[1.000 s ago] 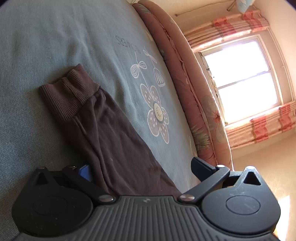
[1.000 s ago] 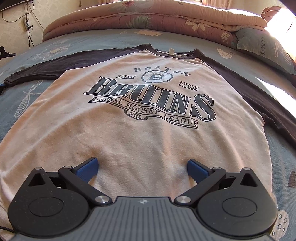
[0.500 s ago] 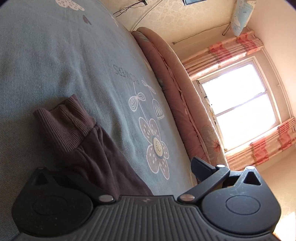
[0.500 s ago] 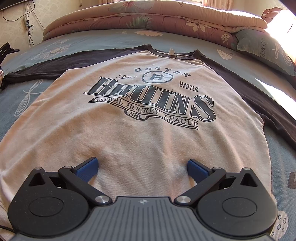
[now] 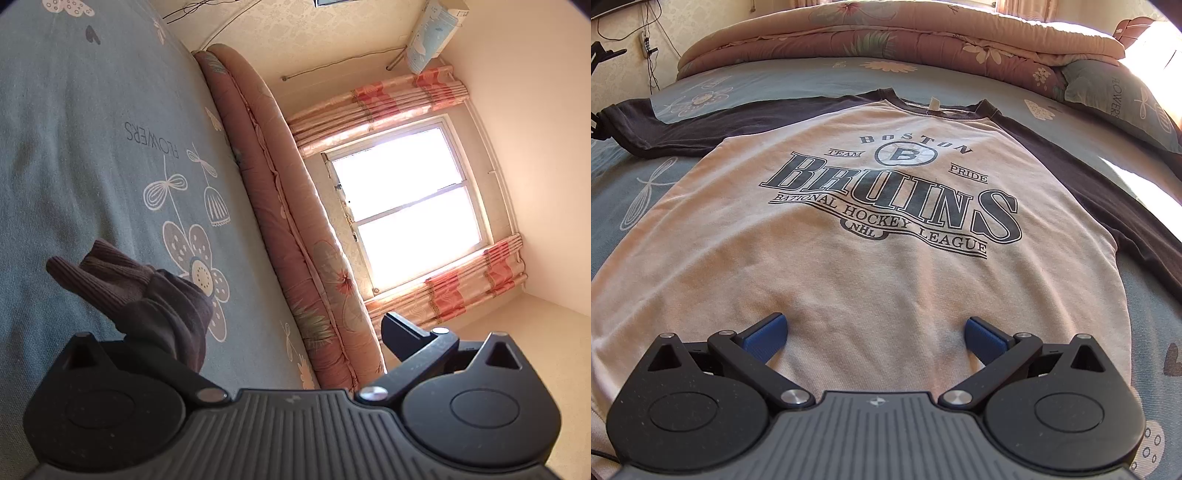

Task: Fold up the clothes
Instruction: 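Lift the dark sleeve by its cuff with the left gripper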

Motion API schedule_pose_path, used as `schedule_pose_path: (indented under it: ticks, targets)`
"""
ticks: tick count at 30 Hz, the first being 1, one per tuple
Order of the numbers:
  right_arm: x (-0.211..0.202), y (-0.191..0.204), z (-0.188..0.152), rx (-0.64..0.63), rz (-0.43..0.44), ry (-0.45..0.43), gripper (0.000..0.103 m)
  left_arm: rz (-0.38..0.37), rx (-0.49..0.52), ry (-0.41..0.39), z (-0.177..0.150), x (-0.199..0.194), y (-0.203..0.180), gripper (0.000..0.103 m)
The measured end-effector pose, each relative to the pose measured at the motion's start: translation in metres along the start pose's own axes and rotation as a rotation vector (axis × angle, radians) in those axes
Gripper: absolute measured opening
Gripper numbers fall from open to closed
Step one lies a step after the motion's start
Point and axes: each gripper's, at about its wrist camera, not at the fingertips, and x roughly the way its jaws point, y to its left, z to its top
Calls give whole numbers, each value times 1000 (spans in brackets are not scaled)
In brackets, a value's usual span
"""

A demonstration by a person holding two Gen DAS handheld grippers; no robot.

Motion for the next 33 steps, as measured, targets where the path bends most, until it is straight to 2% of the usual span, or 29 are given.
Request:
schedule_pose_path:
  ticks: [7,12,21,26,33]
  targets:
    - [-3,1,0,-23,16,-7,103,-6,47,53,-21,-6,-45,102]
    - [-11,2,1,-31,83,-7,103,-20,94,82,-40,-10,-84,102]
    - [-29,-8,-2,-19,122,-39,103,-3,151,152,-81,7,-148,102]
    - [-23,-14,-3,-10,141,-5,103,-7,183,188,-107,22,-184,102]
    - [-26,-13,2,-6,182,-13,103,-18,236,245,-144,42,-227,102]
